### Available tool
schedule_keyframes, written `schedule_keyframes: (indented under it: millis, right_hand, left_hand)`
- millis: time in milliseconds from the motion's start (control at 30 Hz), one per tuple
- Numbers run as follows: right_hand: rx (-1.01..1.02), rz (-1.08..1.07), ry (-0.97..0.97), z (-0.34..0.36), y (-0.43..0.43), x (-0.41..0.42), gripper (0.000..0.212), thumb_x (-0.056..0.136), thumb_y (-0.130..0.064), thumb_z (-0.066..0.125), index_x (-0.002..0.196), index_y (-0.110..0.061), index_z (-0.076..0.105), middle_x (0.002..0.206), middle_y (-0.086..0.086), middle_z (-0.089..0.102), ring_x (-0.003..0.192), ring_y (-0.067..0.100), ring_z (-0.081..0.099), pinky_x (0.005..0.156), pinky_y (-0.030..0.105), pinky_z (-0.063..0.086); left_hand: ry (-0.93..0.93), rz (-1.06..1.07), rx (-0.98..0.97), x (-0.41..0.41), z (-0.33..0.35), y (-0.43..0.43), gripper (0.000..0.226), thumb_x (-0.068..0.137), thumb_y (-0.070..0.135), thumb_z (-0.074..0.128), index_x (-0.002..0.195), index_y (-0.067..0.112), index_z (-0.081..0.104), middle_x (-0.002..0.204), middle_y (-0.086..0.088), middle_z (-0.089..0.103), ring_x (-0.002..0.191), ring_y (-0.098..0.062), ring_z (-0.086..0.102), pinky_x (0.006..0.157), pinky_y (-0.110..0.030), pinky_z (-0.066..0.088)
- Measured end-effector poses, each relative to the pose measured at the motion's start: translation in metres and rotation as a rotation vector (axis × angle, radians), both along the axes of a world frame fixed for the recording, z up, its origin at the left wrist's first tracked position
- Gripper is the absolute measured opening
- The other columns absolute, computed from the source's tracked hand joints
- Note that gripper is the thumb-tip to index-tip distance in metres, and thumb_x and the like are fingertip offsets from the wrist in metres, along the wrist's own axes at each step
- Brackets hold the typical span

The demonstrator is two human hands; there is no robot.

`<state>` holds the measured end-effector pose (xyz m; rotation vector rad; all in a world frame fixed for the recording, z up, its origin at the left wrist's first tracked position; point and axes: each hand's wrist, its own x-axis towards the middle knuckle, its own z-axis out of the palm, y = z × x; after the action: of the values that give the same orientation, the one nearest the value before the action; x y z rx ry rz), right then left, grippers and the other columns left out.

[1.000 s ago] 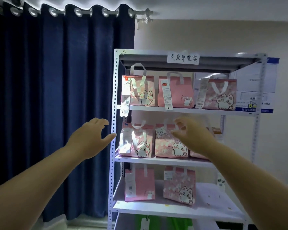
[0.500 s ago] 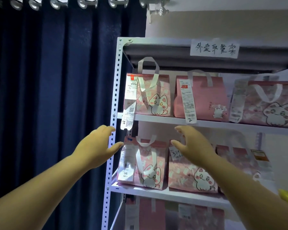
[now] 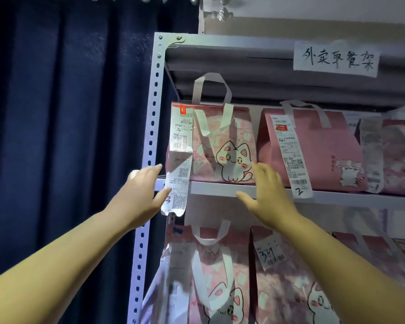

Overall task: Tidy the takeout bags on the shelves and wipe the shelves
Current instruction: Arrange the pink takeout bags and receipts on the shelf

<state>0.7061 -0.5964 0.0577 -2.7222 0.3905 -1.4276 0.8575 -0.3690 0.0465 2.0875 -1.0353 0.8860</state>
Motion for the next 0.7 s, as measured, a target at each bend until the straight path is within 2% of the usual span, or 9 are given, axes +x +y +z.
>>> schedule_keyframes:
  millis: [100, 200, 267, 333, 367, 500, 600, 700]
  right_hand:
    - [0.054, -0.019, 0.000, 0.013, -0.011, 0.025, 0.078, 0.085, -0.043, 0.059, 0.146, -0.020, 0.016, 0.150, 0.005, 0.020, 0.137, 0.026, 0.017, 0.109, 0.042, 0.025]
    - [0.097, -0.068, 0.009, 0.020, -0.021, 0.042, 0.084, 0.084, -0.046, 0.060, 0.147, -0.018, 0.011, 0.150, 0.009, 0.019, 0.137, 0.029, 0.017, 0.110, 0.043, 0.024]
    - [0.136, -0.089, 0.004, 0.024, -0.028, 0.050, 0.086, 0.082, -0.046, 0.061, 0.147, -0.018, 0.012, 0.149, 0.013, 0.021, 0.136, 0.033, 0.020, 0.111, 0.046, 0.026]
    - [0.180, -0.091, 0.009, 0.027, -0.032, 0.056, 0.087, 0.081, -0.045, 0.063, 0.146, -0.017, 0.013, 0.148, 0.015, 0.022, 0.136, 0.034, 0.022, 0.110, 0.049, 0.028]
    - [0.200, -0.082, 0.013, 0.028, -0.034, 0.058, 0.086, 0.081, -0.044, 0.063, 0.146, -0.017, 0.015, 0.148, 0.016, 0.023, 0.136, 0.035, 0.024, 0.109, 0.050, 0.029]
    - [0.234, 0.016, -0.013, 0.031, -0.036, 0.063, 0.075, 0.079, -0.036, 0.067, 0.140, -0.016, 0.029, 0.134, 0.013, 0.045, 0.122, 0.031, 0.045, 0.100, 0.047, 0.041]
    - [0.194, 0.018, -0.058, 0.032, -0.036, 0.063, 0.072, 0.078, -0.035, 0.067, 0.138, -0.016, 0.032, 0.128, 0.014, 0.049, 0.119, 0.032, 0.046, 0.098, 0.047, 0.043]
    - [0.175, 0.018, -0.079, 0.031, -0.036, 0.062, 0.071, 0.078, -0.034, 0.067, 0.138, -0.016, 0.033, 0.127, 0.014, 0.049, 0.118, 0.032, 0.046, 0.097, 0.047, 0.043]
  left_hand:
    - [-0.007, -0.049, -0.007, 0.023, 0.010, -0.014, 0.056, 0.093, 0.038, 0.046, 0.142, 0.019, 0.028, 0.143, 0.002, 0.040, 0.134, -0.023, 0.027, 0.102, -0.040, 0.033]
    - [-0.033, -0.093, -0.016, 0.038, 0.017, -0.025, 0.047, 0.094, 0.035, 0.045, 0.138, 0.023, 0.033, 0.132, 0.002, 0.051, 0.129, -0.024, 0.033, 0.096, -0.041, 0.036]
    - [-0.066, -0.115, -0.012, 0.047, 0.021, -0.031, 0.040, 0.094, 0.033, 0.043, 0.133, 0.029, 0.038, 0.108, 0.009, 0.058, 0.121, -0.021, 0.038, 0.083, -0.036, 0.040]
    - [-0.103, -0.114, -0.010, 0.054, 0.023, -0.035, 0.034, 0.094, 0.032, 0.042, 0.128, 0.030, 0.041, 0.082, 0.019, 0.050, 0.110, -0.016, 0.040, 0.073, -0.032, 0.040]
    - [-0.116, -0.108, -0.014, 0.056, 0.023, -0.036, 0.032, 0.094, 0.031, 0.042, 0.126, 0.029, 0.043, 0.075, 0.019, 0.047, 0.105, -0.014, 0.039, 0.070, -0.032, 0.041]
    - [-0.111, -0.082, -0.042, 0.061, 0.025, -0.035, 0.025, 0.094, 0.030, 0.041, 0.117, 0.022, 0.048, 0.079, 0.009, 0.056, 0.100, -0.016, 0.042, 0.073, -0.040, 0.048]
    - [-0.140, -0.099, -0.045, 0.064, 0.025, -0.033, 0.028, 0.094, 0.028, 0.042, 0.121, 0.025, 0.048, 0.062, 0.017, 0.046, 0.093, -0.017, 0.043, 0.073, -0.042, 0.049]
    - [-0.167, -0.102, -0.043, 0.064, 0.025, -0.032, 0.031, 0.094, 0.027, 0.043, 0.124, 0.028, 0.048, 0.056, 0.019, 0.041, 0.089, -0.015, 0.042, 0.076, -0.042, 0.050]
